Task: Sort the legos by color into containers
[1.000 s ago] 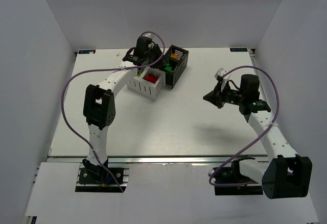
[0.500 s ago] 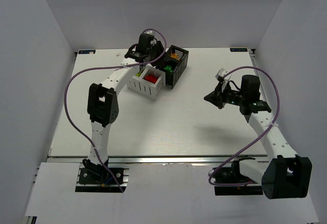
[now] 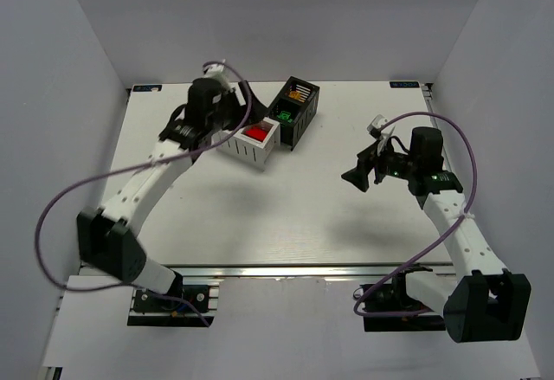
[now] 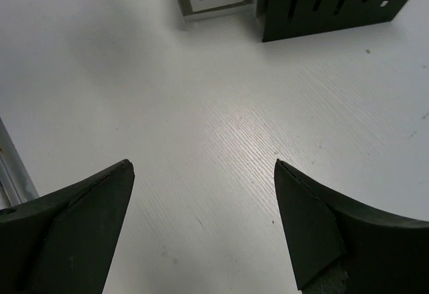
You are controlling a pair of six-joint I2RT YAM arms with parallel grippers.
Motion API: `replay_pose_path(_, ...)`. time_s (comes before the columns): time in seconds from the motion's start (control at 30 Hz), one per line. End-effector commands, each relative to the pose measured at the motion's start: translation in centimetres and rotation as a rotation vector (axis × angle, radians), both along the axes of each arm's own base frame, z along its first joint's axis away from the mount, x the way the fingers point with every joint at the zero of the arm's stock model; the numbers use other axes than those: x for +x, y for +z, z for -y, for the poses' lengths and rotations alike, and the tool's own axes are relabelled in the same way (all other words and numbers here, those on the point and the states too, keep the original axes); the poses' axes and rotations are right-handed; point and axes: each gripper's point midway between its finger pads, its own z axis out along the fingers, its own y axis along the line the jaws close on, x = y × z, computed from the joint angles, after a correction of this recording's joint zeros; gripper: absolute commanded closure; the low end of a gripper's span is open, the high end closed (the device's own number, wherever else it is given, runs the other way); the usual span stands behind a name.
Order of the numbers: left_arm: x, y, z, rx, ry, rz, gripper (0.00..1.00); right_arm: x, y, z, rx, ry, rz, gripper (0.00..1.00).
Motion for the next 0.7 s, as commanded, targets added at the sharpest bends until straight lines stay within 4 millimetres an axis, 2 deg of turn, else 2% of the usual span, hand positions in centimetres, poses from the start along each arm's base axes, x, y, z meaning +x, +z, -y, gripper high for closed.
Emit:
replay_pose_path(0.0,-3.0,3.5,-2.0,-0.04,0.027,0.137,0.06,1.1,3.2,0.9,0.027,-0.114,0.062,0.11)
replay_pose_path(0.03,-3.9,1.9,-2.5,-0.028,0.033,0.114,0.02,1.6,3.3,1.5,0.028,-0.173,0.058,0.11)
replay_pose_path(0.07,-5.2,3.1,-3.2,-0.043,0.037,0.149,0.02,1.9,3.6,1.7,0.051,-0.211,0.036,0.11)
replay_pose_path(0.1,-5.8,3.2,-3.6,-0.045,0.043,0.157,0.02,2.0,3.6,1.8,0.055,-0.234,0.022,0.11)
replay_pose_path(0.13,-6.5,1.9,-4.2,-0.031,0.056,0.14,0.02,2.4,3.8,2.1,0.052,-0.258,0.013,0.11)
replay_pose_path(0.17,-7.5,2.9,-4.8,-0.048,0.063,0.17,0.02,2.4,3.8,2.2,0.05,-0.266,0.002,0.11)
replay_pose_path(0.27,-9.5,2.4,-5.8,-0.068,0.078,0.181,0.02,2.6,3.6,2.7,0.038,-0.311,-0.038,0.11)
replay_pose_path(0.33,-10.1,2.0,-6.7,-0.064,0.11,0.18,0.02,2.9,3.5,3.3,0.038,-0.366,-0.053,0.1)
replay_pose_path(0.37,-10.6,1.1,-7.0,-0.053,0.116,0.164,0.02,3.0,3.6,3.4,0.035,-0.375,-0.053,0.11)
replay_pose_path(0.67,-12.7,0.9,-8.7,-0.032,0.145,0.169,0.02,3.0,2.9,6.6,-0.025,-0.585,-0.094,0.11)
